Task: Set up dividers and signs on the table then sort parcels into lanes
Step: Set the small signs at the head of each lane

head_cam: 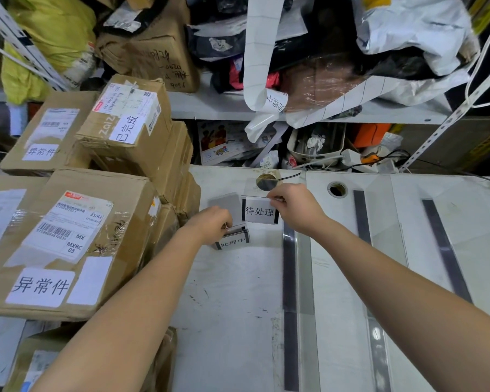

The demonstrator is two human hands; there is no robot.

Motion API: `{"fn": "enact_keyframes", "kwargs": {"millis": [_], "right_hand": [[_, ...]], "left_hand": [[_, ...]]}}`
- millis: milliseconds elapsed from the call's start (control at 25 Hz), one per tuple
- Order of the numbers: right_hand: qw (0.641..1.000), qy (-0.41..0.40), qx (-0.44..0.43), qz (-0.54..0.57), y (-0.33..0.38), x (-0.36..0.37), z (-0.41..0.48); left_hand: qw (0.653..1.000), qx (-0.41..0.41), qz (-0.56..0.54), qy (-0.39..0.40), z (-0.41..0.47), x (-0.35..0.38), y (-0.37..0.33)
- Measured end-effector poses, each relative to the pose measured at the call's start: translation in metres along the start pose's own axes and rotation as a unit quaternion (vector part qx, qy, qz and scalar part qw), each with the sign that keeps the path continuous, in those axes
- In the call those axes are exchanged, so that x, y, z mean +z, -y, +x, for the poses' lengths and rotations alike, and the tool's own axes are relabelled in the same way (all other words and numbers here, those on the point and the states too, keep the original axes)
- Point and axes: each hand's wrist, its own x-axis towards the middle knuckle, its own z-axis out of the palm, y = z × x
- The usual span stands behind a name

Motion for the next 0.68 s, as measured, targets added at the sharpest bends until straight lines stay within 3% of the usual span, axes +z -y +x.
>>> {"fn": "enact_keyframes", "kwargs": {"millis": [280,680], "right_hand": [[1.000,0.013,0.005,-0.007,0.000,0.009,0.000],[0.998,0.034,0.043,-0.036,-0.007,0.015,0.008]], "left_hand": [[0.998,-0.040,0.044,0.028,-0.012,0.007,0.015],[0.981,-0.105,-0.054,-0.151,-0.022,-0.034,-0.004]]}}
